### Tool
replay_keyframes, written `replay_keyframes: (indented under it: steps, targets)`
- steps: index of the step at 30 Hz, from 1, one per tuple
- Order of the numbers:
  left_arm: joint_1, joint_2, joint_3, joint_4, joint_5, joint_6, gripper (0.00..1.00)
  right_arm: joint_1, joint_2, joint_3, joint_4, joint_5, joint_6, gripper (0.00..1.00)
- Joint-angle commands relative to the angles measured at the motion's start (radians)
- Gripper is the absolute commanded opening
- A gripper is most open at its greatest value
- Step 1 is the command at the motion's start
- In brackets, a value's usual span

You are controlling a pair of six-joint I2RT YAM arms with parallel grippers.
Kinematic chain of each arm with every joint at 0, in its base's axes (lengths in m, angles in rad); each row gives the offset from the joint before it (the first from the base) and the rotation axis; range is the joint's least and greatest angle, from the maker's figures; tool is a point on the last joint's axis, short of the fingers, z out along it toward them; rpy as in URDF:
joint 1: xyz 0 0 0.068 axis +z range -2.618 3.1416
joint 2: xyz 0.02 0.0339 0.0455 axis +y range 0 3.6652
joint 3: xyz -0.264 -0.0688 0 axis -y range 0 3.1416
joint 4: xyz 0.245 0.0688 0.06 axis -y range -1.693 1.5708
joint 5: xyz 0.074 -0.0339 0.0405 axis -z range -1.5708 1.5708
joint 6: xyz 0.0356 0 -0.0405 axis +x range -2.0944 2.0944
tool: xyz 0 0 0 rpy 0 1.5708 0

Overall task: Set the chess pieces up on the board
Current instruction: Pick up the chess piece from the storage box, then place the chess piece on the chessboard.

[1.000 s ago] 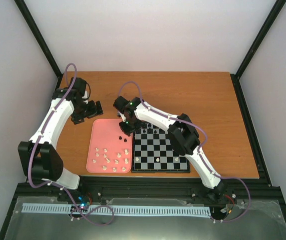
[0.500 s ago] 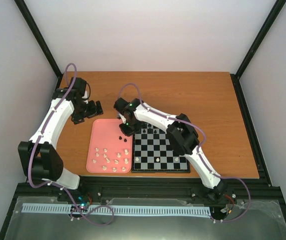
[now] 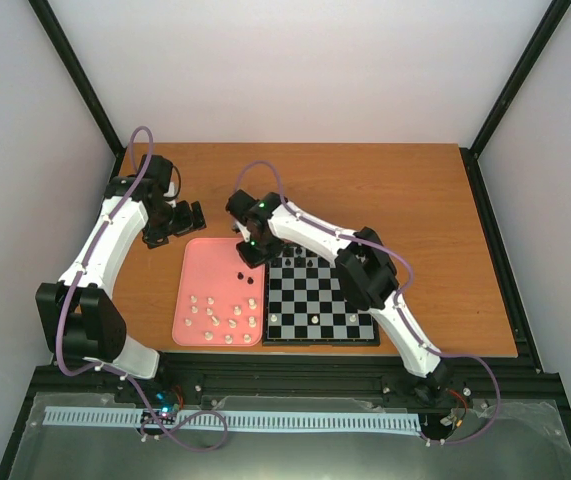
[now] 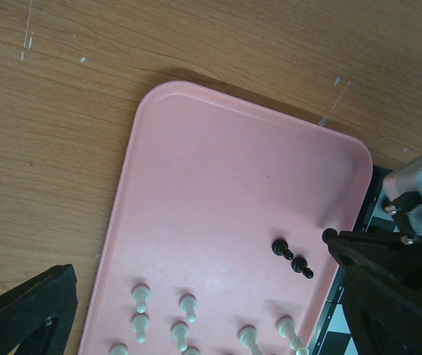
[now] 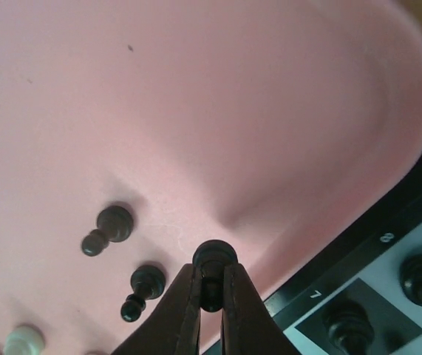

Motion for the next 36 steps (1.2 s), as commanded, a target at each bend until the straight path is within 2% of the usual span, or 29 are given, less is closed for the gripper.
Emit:
replay_keyframes:
  steps: [1,7,10,17,23,36]
  targets:
    - [0.008,0.001,0.034,0.018,0.016,-0.001,1.0,-0.024,-0.098,0.058,-0.022,0.017,0.009,0.03]
    - [0.009,0.015,0.047,0.012,0.02,0.015,1.0,-0.1,-0.258,-0.024,-0.045,0.059,0.041,0.03]
    - [0.008,0.021,0.055,0.013,0.027,0.019,1.0,-0.153,-0.358,-0.156,-0.025,0.1,0.055,0.03]
    - [0.008,0.042,0.066,0.013,0.039,0.021,1.0,-0.287,-0.543,-0.489,0.051,0.079,0.059,0.03]
    - [0.009,0.059,0.076,0.013,0.036,0.022,1.0,-0.309,-0.545,-0.611,0.099,0.049,0.034,0.03]
    - [0.009,0.082,0.088,0.007,0.027,0.016,1.0,-0.315,-0.445,-0.609,0.141,0.034,0.02,0.03]
